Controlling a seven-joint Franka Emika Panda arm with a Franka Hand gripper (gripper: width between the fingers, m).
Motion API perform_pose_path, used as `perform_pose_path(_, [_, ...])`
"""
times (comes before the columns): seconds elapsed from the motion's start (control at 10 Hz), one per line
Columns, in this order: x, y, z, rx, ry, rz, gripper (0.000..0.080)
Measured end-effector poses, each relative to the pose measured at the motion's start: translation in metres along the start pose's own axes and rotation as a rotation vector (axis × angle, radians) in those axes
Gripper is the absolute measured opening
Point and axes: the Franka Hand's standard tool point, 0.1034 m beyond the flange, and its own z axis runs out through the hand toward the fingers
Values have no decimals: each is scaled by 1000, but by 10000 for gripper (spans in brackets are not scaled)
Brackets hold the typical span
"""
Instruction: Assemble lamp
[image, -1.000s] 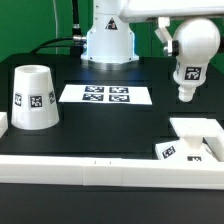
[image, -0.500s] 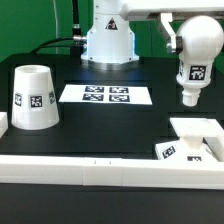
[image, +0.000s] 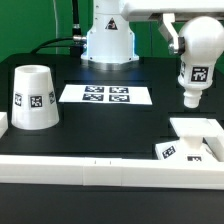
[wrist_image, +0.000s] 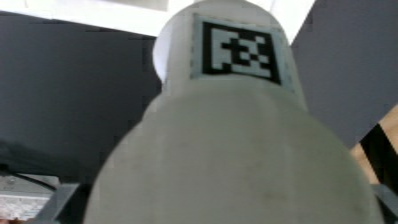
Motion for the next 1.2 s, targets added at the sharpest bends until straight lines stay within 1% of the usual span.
perform_pose_path(0.3, [-7,-10,11,6,-3,-13,576])
perform_pose_path(0.5, [-14,-10,19,6,-15,-12,576])
perform_pose_path(0.9, [-16,-10,20,7,-20,-11,576])
perform_pose_path(1.1, [-17,-6,28,2,-14,-17,576])
perform_pose_path(1.2, [-17,-5,29,2,-16,-16,576])
